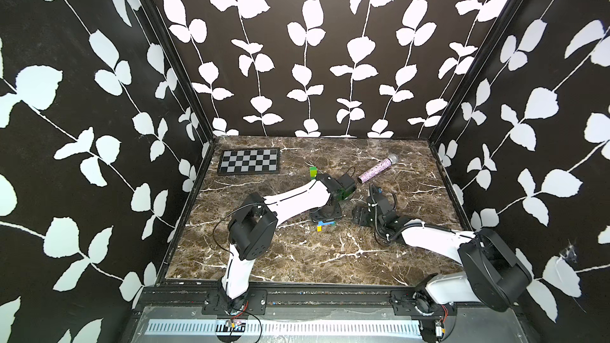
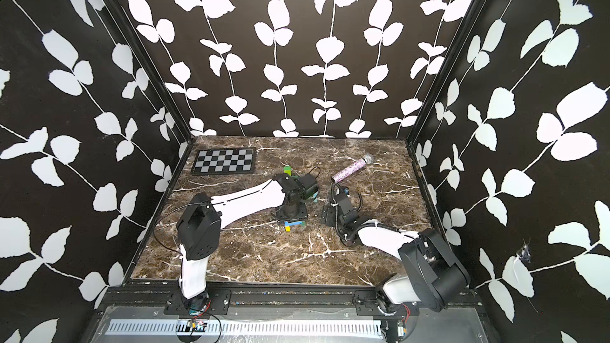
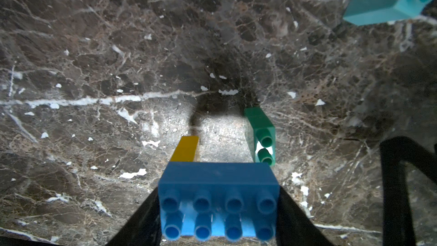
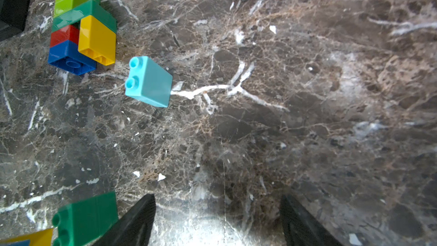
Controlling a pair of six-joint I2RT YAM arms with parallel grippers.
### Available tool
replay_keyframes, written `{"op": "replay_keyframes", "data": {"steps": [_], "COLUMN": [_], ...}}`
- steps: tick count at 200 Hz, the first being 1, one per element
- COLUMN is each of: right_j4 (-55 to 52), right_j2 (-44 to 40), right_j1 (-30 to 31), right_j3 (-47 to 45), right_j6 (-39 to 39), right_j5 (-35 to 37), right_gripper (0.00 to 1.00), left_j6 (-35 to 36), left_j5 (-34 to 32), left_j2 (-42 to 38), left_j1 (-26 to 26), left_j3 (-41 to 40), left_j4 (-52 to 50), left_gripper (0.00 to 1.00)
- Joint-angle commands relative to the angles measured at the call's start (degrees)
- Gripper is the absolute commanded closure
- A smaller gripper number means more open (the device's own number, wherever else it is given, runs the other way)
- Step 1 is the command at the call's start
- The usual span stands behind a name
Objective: Assemble the letter h with lego
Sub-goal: Assemble the lego brick with the lego brick.
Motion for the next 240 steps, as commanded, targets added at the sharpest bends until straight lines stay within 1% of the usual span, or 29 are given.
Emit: {"op": "replay_keyframes", "data": {"steps": [1,94,157,240], "right_j4": [0.9,1.2,1.2,1.1], "right_j2": [0.8,2.3,2.8,2.7], "right_j1": [-0.3,-0.4,-0.4,-0.4], "right_j3": [0.6,1.3,1.6,1.6], "right_j6": [1.9,1.9,1.9,1.6], "right_j5": [-1.2,-3.3,-3.9,-4.0], "right_gripper": [0.18,0.19,0.18,0.19], "left_j6": [-2.1,-1.9,-1.7,-1.8], "left_j5": [-0.7,-1.9,-3.3,-2.2], "left_j2": [0.0,4.2,4.5,4.8], "left_j1": [0.0,0.0,0.3,1.0], "left_j3": [1.7,5.6,5.0,2.8], "left_j4": [-1.0,-1.6,-2.0,0.0], "left_gripper": [0.96,0.94,0.94,0.94]}}
